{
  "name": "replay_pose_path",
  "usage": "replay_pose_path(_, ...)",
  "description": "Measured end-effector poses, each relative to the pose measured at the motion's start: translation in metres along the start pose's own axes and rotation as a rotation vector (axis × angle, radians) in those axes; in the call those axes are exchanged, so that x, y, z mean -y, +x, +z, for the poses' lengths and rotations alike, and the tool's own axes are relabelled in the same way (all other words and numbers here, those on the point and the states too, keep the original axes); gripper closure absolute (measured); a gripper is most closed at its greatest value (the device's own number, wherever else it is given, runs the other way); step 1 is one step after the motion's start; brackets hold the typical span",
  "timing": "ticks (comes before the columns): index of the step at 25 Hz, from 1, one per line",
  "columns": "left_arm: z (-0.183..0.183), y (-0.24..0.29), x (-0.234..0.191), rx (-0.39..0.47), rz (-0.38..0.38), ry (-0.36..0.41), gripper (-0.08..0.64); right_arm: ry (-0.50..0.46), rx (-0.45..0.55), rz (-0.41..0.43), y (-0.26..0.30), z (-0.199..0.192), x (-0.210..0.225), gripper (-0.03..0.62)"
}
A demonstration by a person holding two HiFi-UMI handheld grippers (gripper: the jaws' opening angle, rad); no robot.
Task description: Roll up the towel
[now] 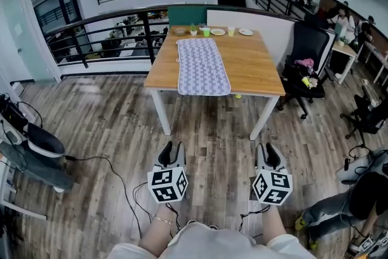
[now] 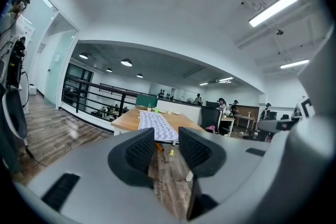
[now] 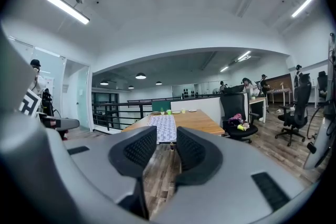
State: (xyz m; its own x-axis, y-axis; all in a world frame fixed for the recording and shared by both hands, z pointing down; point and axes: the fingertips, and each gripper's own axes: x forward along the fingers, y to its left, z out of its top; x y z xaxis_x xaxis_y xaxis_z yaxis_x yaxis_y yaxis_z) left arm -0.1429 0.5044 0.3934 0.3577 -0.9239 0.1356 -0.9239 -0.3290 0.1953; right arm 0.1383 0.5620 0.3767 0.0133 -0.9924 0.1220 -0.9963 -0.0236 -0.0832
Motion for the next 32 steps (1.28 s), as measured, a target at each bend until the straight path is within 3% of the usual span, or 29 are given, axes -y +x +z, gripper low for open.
replay_pose_path(8,0.004,0.005,0.003,0.007,-0.014,0.022,0.257,0.005,0.029,0.006,0.005,0.000,0.001,0.333)
replay_pose_path(12,0.002,0.007,0.009,0.018,-0.010,0.045,0.166,-0.004,0.053,0.003,0.006,0.000,0.005,0.212)
replay_pose_path(15,0.003,0.008,0.013,0.036,0.002,0.051,0.105,-0.005,0.052,0.008,0.006,-0.002,0.007,0.169)
replay_pose_path(20,0.001,0.016,0.023,0.028,0.026,0.053,0.074,-0.004,0.046,0.011,0.010,-0.001,0.019,0.140)
replay_pose_path(32,-0.015,0.028,0.039,-0.007,0.086,0.035,0.075,0.063,-0.022,0.019,0.017,-0.025,0.055,0.141)
